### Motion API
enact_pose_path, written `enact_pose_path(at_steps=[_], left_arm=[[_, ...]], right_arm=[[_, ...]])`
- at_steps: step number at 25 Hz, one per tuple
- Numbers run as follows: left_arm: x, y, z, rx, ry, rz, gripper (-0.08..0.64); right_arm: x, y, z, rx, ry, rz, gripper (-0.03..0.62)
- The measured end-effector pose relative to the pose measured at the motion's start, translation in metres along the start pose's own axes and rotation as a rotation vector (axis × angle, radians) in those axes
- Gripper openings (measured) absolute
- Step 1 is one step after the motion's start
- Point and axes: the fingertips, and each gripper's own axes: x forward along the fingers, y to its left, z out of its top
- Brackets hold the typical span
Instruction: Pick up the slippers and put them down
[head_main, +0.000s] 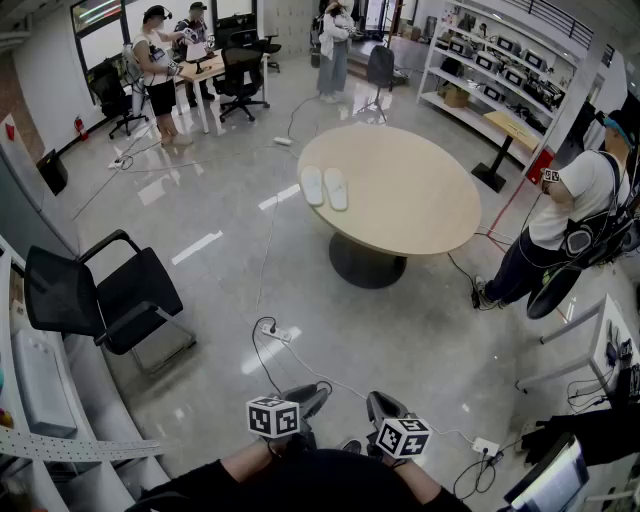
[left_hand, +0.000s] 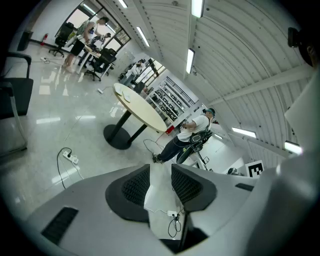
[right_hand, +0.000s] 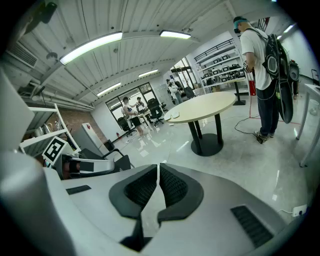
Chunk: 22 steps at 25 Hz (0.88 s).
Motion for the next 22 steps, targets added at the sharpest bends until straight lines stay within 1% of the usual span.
enact_pose_path(at_steps=[4,10,13,15,17,20,22], left_arm=[[0.009,-0.053,-0.031,0.018,0.005,0.013,0.147],[0.022,-0.09,-0.065,0.029,-0.013,0.075,0.147],[0.03,-0.108,-0.084,0.038,-0.007,0.1,0.147],[0.029,-0.114,-0.095,0.042,-0.007,0.114,0.147],[0.023,-0.112,-0.1,0.034,-0.023,0.135,0.147],[0.018,-0.102,-0.091,0.017,-0.064,0.169,0.147],[0.02,-0.102,-0.085,0.011,-0.075,0.181,0.147]], right_arm=[[-0.048,-0.026,0.002,-0.002,-0.021,0.022,0.028],[-0.085,-0.064,-0.006,0.034,-0.034,0.07,0.028],[-0.101,-0.079,-0.005,0.061,-0.062,0.1,0.028],[-0.109,-0.087,-0.011,0.088,-0.071,0.11,0.028],[-0.11,-0.088,-0.02,0.105,-0.062,0.12,0.028],[-0.101,-0.089,-0.015,0.105,-0.065,0.133,0.028],[-0.098,-0.094,-0.009,0.112,-0.067,0.13,0.028]])
